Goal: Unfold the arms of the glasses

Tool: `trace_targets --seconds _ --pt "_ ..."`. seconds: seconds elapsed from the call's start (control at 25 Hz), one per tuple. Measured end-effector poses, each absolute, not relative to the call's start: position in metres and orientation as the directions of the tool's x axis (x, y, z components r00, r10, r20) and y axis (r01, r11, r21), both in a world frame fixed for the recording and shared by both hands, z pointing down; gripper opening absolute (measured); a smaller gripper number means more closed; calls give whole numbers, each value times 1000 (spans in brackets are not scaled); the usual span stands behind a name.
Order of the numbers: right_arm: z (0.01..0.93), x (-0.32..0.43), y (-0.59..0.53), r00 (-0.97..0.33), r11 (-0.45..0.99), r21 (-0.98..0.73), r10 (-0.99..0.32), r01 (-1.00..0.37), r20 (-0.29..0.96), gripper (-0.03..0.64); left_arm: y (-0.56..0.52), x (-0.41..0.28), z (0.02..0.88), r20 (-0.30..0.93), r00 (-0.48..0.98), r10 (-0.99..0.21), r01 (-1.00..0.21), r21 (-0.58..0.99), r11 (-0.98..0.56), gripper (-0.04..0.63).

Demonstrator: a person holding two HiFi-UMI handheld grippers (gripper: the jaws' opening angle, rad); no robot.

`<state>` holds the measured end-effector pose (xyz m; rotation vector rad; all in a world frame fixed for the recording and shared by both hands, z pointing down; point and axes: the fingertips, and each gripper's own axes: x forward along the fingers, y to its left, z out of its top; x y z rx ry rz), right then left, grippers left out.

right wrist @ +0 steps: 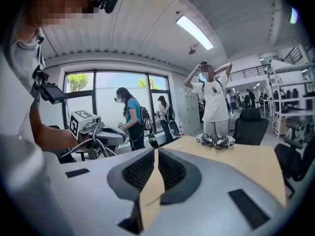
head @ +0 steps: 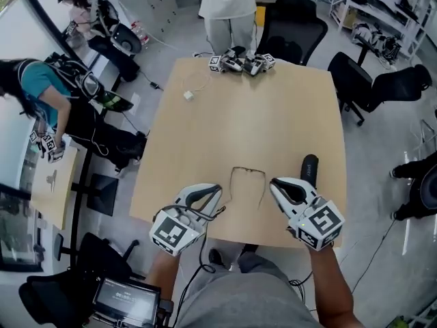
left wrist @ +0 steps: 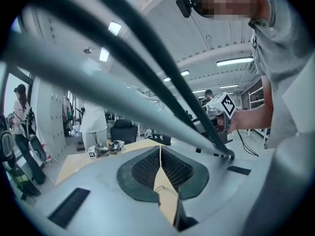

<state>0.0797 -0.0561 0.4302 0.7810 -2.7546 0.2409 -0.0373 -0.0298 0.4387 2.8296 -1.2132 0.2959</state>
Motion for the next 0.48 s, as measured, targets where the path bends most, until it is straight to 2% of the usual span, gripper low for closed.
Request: trace_targets --seconds 0.24,0.48 --pt "374 35 -38 -860 877 11 -473 -480 193 29 -18 -75 374 33 653 -757 -749 -122 -651 9" --pt "326 7 29 -846 854 86 -520 -513 121 29 43 -106 344 -8 674 -739 -729 -171 -663 9"
